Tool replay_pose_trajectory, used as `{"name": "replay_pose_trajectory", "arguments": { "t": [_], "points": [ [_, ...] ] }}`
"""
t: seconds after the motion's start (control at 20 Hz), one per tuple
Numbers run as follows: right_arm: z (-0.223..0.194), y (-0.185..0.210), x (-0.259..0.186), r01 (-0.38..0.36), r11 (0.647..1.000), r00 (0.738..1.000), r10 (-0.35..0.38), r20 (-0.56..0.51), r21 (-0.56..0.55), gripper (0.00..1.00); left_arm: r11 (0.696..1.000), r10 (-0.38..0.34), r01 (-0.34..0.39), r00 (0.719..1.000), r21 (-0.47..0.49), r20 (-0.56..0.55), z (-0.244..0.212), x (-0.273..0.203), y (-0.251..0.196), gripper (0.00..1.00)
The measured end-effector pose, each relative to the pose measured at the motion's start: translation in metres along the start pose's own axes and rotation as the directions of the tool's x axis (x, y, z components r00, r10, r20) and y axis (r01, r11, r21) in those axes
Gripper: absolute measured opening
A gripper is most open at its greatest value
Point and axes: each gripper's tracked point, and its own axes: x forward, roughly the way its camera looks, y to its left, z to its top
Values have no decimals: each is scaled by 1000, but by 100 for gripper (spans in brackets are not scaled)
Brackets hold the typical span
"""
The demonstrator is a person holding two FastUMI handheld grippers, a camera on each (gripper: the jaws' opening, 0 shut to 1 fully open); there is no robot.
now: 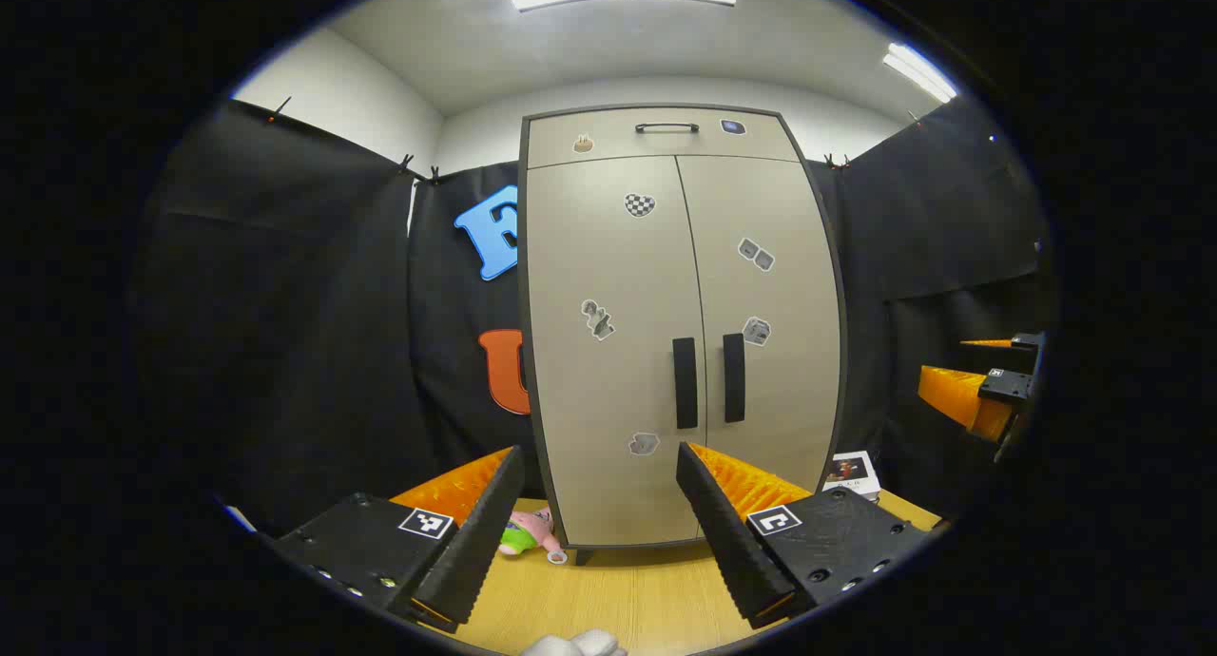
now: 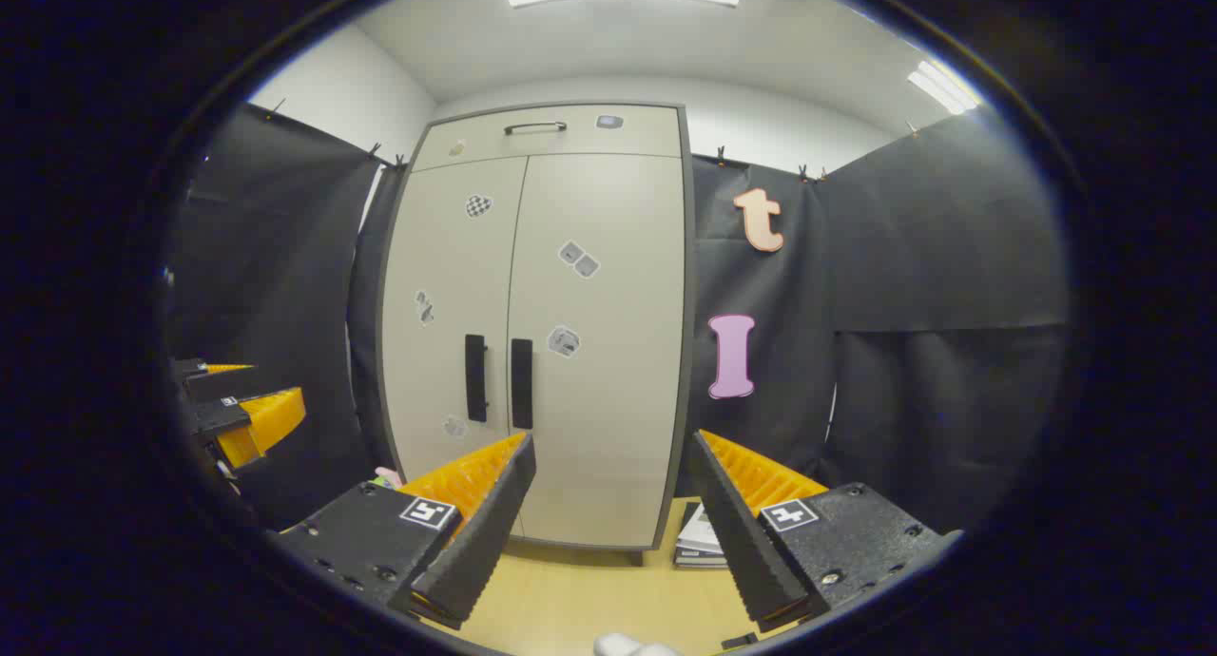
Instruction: Open the right door of the double-door shoe cabinet with the right hand, and open the left door with the left hand.
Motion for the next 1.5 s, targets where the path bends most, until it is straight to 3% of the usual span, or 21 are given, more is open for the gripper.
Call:
{"name": "replay_pose_trajectory", "arguments": {
  "t": [0.85,1.1,1.5],
  "points": [
    [-9,5,13,-23,1000,1000,22,-16,-7,100,1000,11,-11,1000,0,-10,-3,-3,2,96],
    [-20,27,36,-48,998,999,47,-29,-32,100,999,34,-34,999,6,-27,-9,-15,11,96],
    [-14,63,121,-67,997,998,66,-24,-28,100,996,91,-90,995,19,-45,-11,-37,34,96]
  ]
}}
